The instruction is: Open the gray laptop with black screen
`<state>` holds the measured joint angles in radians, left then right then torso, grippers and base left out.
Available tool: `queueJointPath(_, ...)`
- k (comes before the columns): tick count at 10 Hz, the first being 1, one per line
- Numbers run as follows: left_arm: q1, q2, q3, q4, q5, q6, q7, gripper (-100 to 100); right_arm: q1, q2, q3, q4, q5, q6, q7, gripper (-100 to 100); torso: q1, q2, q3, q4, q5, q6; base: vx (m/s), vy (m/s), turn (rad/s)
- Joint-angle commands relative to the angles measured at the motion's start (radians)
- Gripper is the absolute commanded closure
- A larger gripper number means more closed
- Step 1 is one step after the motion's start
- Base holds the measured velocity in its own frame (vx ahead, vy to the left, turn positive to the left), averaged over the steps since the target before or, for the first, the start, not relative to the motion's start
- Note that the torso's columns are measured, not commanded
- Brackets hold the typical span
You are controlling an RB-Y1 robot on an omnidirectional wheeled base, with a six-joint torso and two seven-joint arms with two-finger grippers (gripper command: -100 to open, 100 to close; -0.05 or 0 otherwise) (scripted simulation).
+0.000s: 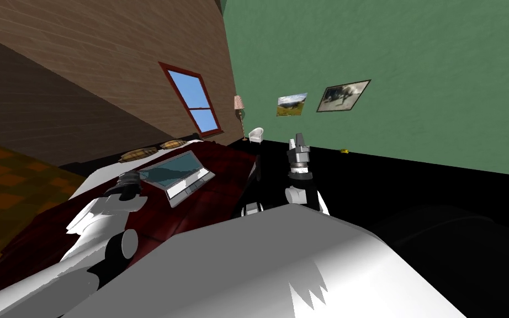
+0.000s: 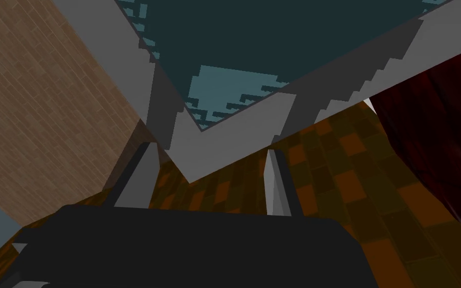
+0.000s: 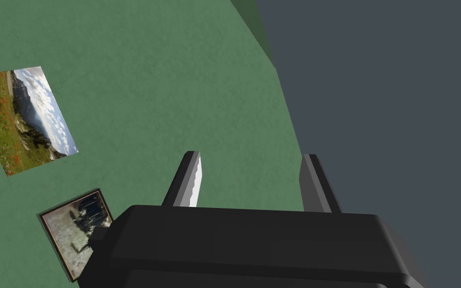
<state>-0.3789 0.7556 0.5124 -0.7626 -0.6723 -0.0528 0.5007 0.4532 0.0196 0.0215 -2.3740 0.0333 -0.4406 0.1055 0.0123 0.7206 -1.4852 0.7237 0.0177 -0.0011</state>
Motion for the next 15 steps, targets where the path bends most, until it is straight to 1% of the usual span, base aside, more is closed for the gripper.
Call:
queueJointPath(1,-0.009,-0.025,-0.008,0.04,0.071,-0.074,-0.091,100,0.0,0.0,0.0,0.0,0.0,0.0,0.0,0,0.003,0.0,-0.001,0.0,0.0,0.002,0.066,-0.042,0.097)
queueJointPath(2,-0.009,-0.025,-0.008,0.04,0.071,-0.074,-0.096,100,0.0,0.0,0.0,0.0,0.0,0.0,0.0,0,0.004,0.002,0.0,0.001,0.0,0.009,0.011,-0.015,-0.007)
queueJointPath(3,-0.012,-0.048,-0.017,0.056,0.116,-0.119,-0.138,100,0.0,0.0,0.0,0.0,0.0,0.0,0.0,0,0.004,0.002,0.0,0.001,0.0,0.012,0.086,-0.049,0.344)
queueJointPath(4,-0.012,-0.048,-0.017,0.051,0.151,-0.134,-0.15,100,0.0,0.0,0.0,0.0,0.0,0.0,0.0,0,0.001,-0.001,-0.001,0.0,0.0,0.002,0.113,-0.079,0.23)
queueJointPath(5,-0.012,-0.048,-0.017,0.056,0.17,-0.169,-0.177,100,0.0,0.0,0.0,0.0,0.0,0.0,0.0,0,0.003,-0.001,-0.001,0.0,-0.001,0.004,0.052,-0.033,0.038)
queueJointPath(6,-0.012,-0.048,-0.017,0.056,0.17,-0.17,-0.199,100,0.0,0.0,0.0,0.0,0.0,0.0,0.0,0,0.005,0.001,0.0,0.002,-0.001,0.011,0.006,0.009,-0.013)
queueJointPath(7,-0.012,-0.048,-0.017,0.056,0.17,-0.17,-0.204,100,0.0,0.0,0.0,0.0,0.0,0.0,0.0,0,0.003,0.001,0.0,0.002,-0.002,0.014,-0.013,0.022,-0.029)
queueJointPath(8,-0.014,-0.071,-0.025,0.072,0.222,-0.211,-0.237,100,-0.001,0.0,0.0,0.0,0.0,0.0,0.0,0,0.001,-0.001,-0.001,0.001,-0.002,0.013,0.098,-0.038,0.326)
queueJointPath(9,-0.014,-0.071,-0.025,0.072,0.251,-0.236,-0.258,100,0.0,0.0,0.0,0.0,0.0,0.0,0.0,0,-0.002,-0.005,-0.003,-0.001,-0.003,0.003,0.126,-0.075,0.244)
queueJointPath(10,-0.014,-0.071,-0.025,0.072,0.268,-0.265,-0.294,100,0.0,0.0,0.0,0.0,0.0,0.0,0.0,0,0.001,-0.004,-0.003,-0.001,-0.002,0.005,0.052,-0.044,0.064)
queueJointPath(11,-0.014,-0.071,-0.025,0.072,0.268,-0.265,-0.312,100,0.0,0.0,0.0,0.0,0.0,0.0,0.0,0,0.002,0.0,-0.001,0.001,-0.002,0.012,-0.001,-0.005,0.007)
queueJointPath(12,-0.017,-0.095,-0.034,0.087,0.316,-0.306,-0.344,100,0.0,0.0,0.0,0.0,0.0,0.0,0.0,0,0.0,0.001,0.0,0.001,-0.003,0.016,0.084,-0.034,0.285)
queueJointPath(13,-0.017,-0.095,-0.034,0.087,0.343,-0.347,-0.385,100,0.0,0.0,0.0,0.0,0.0,0.0,0.0,0,-0.002,-0.004,-0.003,-0.001,-0.003,0.008,0.1,-0.077,0.235)
queueJointPath(14,-0.017,-0.095,-0.034,0.087,0.367,-0.361,-0.417,100,0.0,0.0,0.0,0.0,0.0,0.0,0.0,0,-0.003,-0.002,-0.002,0.0,-0.004,0.007,0.045,-0.043,0.067)
queueJointPath(15,-0.017,-0.095,-0.034,0.087,0.367,-0.361,-0.42,100,0.0,0.0,0.0,0.0,0.0,0.0,0.0,0,-0.003,0.003,0.0,0.002,-0.006,0.011,0.011,-0.006,-0.008)
